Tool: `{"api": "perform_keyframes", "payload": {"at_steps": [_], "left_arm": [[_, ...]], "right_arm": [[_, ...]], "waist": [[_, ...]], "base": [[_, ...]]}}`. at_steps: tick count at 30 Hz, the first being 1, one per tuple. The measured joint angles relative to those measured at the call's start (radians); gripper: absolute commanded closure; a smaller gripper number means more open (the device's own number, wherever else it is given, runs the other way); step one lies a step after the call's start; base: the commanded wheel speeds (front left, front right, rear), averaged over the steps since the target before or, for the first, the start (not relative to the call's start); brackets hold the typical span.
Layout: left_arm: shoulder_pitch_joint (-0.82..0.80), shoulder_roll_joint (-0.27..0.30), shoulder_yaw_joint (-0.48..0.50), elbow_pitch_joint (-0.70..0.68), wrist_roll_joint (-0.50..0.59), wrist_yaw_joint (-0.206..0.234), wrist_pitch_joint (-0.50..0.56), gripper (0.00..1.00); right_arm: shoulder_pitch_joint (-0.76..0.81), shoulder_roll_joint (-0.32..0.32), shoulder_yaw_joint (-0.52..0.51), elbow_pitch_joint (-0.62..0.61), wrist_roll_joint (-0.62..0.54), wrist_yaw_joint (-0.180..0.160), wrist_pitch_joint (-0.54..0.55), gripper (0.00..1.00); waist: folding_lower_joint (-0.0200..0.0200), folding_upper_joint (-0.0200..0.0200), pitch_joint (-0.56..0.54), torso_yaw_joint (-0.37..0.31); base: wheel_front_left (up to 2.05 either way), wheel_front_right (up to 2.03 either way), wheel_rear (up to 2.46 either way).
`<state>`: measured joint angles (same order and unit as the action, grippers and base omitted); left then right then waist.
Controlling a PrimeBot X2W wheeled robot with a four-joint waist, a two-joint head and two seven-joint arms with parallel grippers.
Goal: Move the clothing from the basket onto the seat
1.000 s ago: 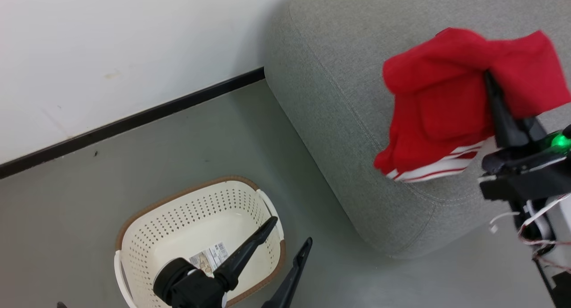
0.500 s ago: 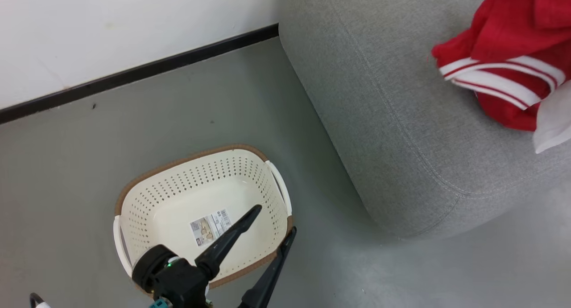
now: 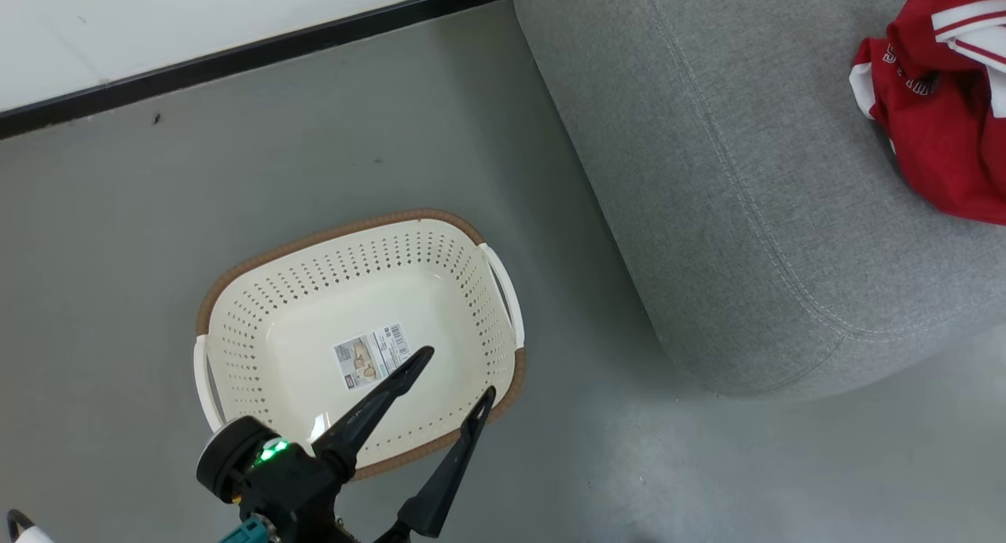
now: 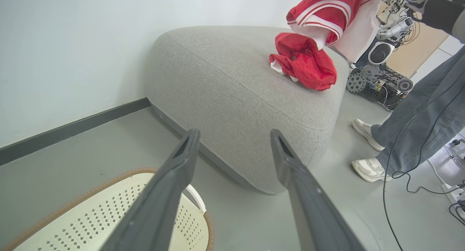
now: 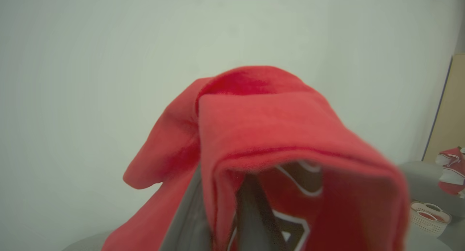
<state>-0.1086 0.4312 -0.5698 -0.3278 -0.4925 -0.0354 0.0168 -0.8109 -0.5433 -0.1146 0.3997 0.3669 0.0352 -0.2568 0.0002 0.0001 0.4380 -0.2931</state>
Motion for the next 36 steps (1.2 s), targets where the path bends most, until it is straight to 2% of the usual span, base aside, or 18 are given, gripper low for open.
{"api": "perform_keyframes", "payload": {"at_steps": [11,13,17,25,26,28,29,30,31,32,34,35,36], "left_arm": [[0.012,0.045,0.026,-0.046,0.001,0.013,0.036,0.0],[0.013,0.054,0.036,-0.056,0.001,0.019,0.04,0.0],[0.016,0.072,0.054,-0.081,0.001,0.027,0.044,0.0],[0.016,0.086,0.084,-0.097,0.004,0.046,0.061,0.0],[0.016,0.088,0.089,-0.097,0.004,0.046,0.061,0.0],[0.016,0.087,0.091,-0.097,0.004,0.049,0.061,0.0],[0.015,0.087,0.091,-0.096,0.004,0.049,0.061,0.0],[0.014,0.085,0.09,-0.095,0.004,0.049,0.061,0.0],[0.014,0.081,0.089,-0.094,0.004,0.049,0.061,0.0],[0.014,0.078,0.086,-0.094,0.004,0.049,0.061,0.0],[0.013,0.071,0.084,-0.092,0.004,0.052,0.061,0.0],[0.012,0.068,0.083,-0.091,0.003,0.053,0.061,0.0],[0.011,0.065,0.081,-0.089,0.002,0.053,0.061,0.0]], "right_arm": [[-0.002,0.005,-0.039,0.137,0.021,-0.01,0.0,1.0],[0.003,0.033,-0.038,0.136,0.021,-0.026,0.0,1.0],[0.014,0.092,-0.03,0.164,0.025,-0.028,0.0,1.0],[0.02,0.112,-0.057,0.234,0.041,-0.035,0.0,0.98],[0.019,0.118,-0.057,0.244,0.041,-0.035,0.0,0.93],[0.015,0.12,-0.068,0.263,0.046,-0.036,0.0,0.77],[0.013,0.117,-0.074,0.271,0.047,-0.036,0.0,0.62],[0.01,0.113,-0.079,0.283,0.047,-0.036,0.0,0.42],[0.003,0.108,-0.084,0.299,0.048,-0.036,0.0,0.12],[-0.006,0.1,-0.086,0.311,0.048,-0.035,0.0,0.0],[-0.025,0.088,-0.085,0.32,0.048,-0.026,0.0,0.0],[-0.035,0.084,-0.084,0.321,0.048,-0.022,0.0,0.13],[-0.041,0.083,-0.084,0.318,0.047,-0.022,0.0,0.47]], "waist": [[0.0,0.0,0.072,-0.005],[0.0,0.0,0.087,-0.007],[-0.0001,0.0001,0.116,-0.01],[0.0,0.0001,0.164,-0.012],[0.0,0.0001,0.165,-0.013],[-0.0001,0.0001,0.166,-0.012],[-0.0001,0.0,0.165,-0.011],[-0.0002,0.0,0.163,-0.01],[-0.0002,0.0,0.161,-0.008],[-0.0002,0.0001,0.159,-0.006],[-0.0002,0.0,0.154,-0.002],[-0.0002,0.0,0.152,0.0],[-0.0002,0.0,0.15,0.002]], "base": [[0.0,0.0,0.0],[0.0,0.0,0.0],[0.0,0.0,0.0],[0.0,0.0,0.0],[0.0,0.0,0.0],[0.0,0.0,0.0],[0.0,0.0,0.0],[0.0,0.0,0.0],[0.0,0.0,0.0],[0.0,0.0,0.0],[0.0,0.0,0.0],[0.0,0.0,0.0],[0.0,0.0,0.0]]}}
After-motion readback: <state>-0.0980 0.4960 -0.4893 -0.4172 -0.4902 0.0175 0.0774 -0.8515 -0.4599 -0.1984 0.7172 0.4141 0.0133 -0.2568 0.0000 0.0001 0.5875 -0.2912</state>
